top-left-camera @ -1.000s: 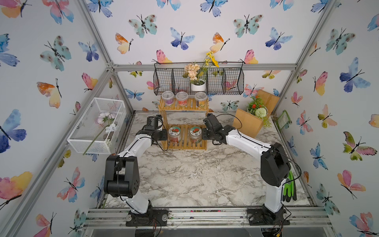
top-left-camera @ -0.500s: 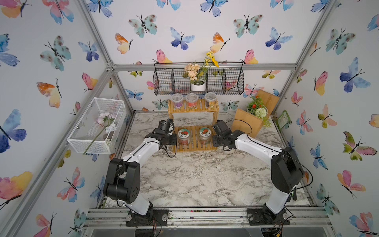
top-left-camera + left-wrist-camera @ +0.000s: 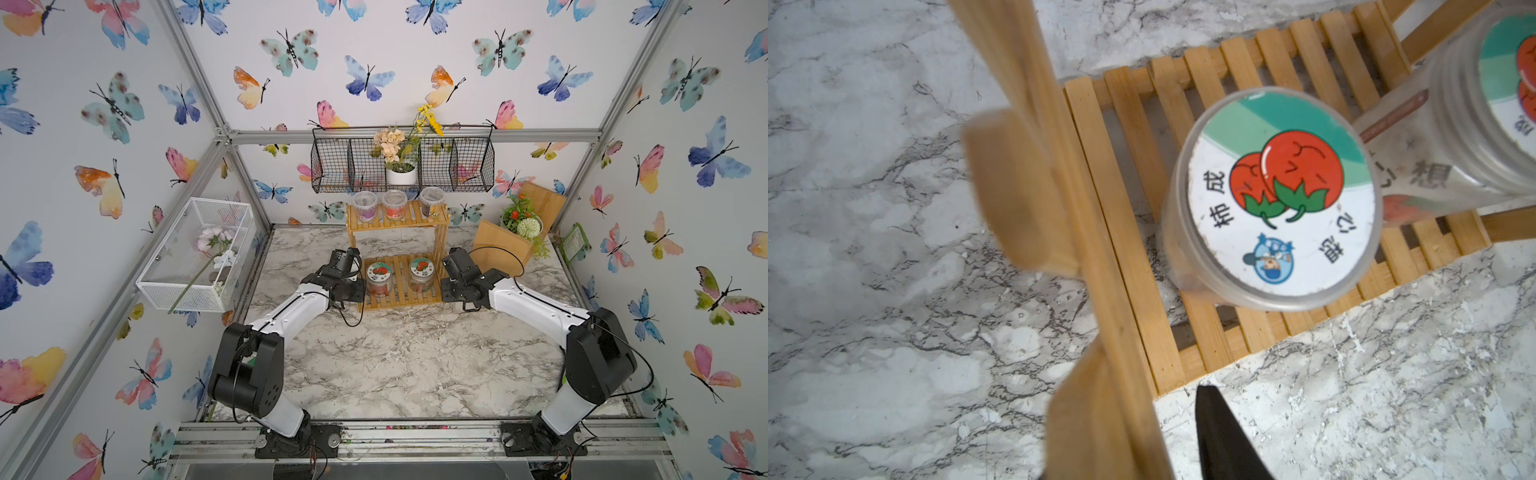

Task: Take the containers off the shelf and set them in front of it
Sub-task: Move the shelf to the center of the board.

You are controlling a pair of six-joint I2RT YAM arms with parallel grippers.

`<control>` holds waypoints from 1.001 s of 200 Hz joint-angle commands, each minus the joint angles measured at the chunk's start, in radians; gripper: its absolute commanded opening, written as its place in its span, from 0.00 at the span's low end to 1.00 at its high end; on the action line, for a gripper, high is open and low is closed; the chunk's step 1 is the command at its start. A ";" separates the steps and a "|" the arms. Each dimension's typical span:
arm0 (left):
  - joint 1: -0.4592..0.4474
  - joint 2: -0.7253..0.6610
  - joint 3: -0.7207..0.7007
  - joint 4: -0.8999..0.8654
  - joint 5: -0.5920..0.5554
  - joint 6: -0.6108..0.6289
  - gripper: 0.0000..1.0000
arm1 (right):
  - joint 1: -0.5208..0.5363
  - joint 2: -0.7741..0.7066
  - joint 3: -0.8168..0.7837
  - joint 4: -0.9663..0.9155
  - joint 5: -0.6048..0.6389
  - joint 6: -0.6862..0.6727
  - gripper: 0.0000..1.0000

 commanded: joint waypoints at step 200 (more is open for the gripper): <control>-0.006 -0.125 -0.041 0.002 -0.105 0.005 0.64 | -0.001 -0.119 0.054 0.030 -0.041 -0.115 0.64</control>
